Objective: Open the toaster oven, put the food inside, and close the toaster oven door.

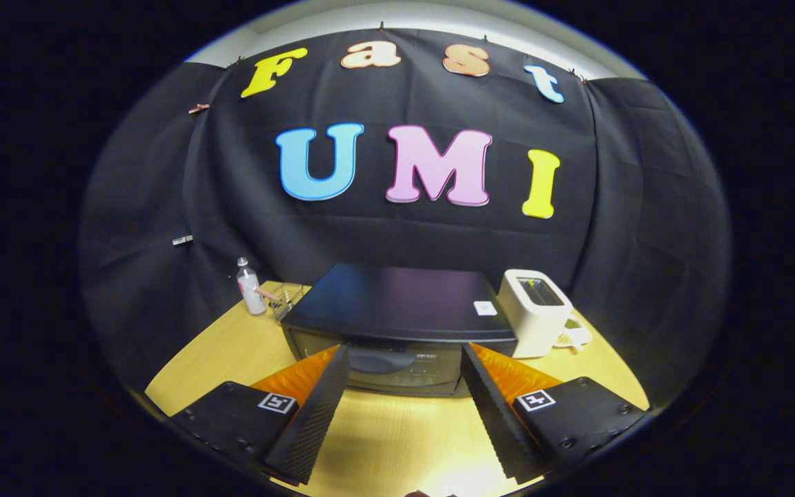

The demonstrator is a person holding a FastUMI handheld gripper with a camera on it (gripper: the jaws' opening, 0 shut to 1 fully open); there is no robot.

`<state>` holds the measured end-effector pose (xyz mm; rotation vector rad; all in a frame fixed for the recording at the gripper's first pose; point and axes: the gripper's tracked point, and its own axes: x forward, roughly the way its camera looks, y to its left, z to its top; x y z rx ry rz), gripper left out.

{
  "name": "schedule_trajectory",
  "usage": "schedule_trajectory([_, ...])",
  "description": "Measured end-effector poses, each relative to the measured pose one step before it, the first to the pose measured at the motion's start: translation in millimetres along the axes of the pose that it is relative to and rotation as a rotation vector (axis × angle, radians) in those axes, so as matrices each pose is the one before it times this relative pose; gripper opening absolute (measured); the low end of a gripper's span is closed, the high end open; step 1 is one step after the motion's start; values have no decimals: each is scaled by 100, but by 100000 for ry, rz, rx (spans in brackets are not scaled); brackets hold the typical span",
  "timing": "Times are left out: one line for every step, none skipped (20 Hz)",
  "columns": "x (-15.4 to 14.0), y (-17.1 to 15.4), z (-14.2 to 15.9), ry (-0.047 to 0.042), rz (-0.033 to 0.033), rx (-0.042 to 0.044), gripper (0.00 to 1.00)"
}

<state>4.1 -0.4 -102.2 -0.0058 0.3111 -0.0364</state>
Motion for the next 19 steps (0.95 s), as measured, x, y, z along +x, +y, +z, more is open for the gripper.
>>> schedule_trajectory([-881,-1154,1231,-3059,-1561,-577,99])
schedule_trajectory([-914,-1208,1025,-2050,-1753,163,99])
schedule_trajectory([-837,-1298,707,-1395,-2017,831,99])
schedule_trajectory([-811,-1438,482,-863,-2301,916,99])
schedule_trajectory([-795,-1507,539,-419,-2617,825,99])
schedule_trajectory([-560,-1473,456,-243,-2667,169,99])
schedule_trajectory([-545,-1305,491,-787,-2251,-706,99])
schedule_trajectory([-388,-1337,876,-1285,-2248,-1287,99])
schedule_trajectory([-242,-1228,770,-1714,-1632,-1467,99])
schedule_trajectory([-90,-1134,712,-1412,-1376,-913,99])
schedule_trajectory([-72,-932,684,-1813,-1195,-353,99])
schedule_trajectory([120,-920,601,-1095,-804,438,99])
schedule_trajectory([227,-686,312,-895,-408,698,99])
schedule_trajectory([283,-566,128,-483,227,792,99])
schedule_trajectory([426,-392,153,-816,691,232,99])
schedule_trajectory([572,-488,252,-626,785,-241,99])
schedule_trajectory([678,-313,-38,-322,1130,-493,99])
schedule_trajectory([683,-251,50,-480,1563,-711,99])
schedule_trajectory([695,-268,22,-155,1157,-452,99])
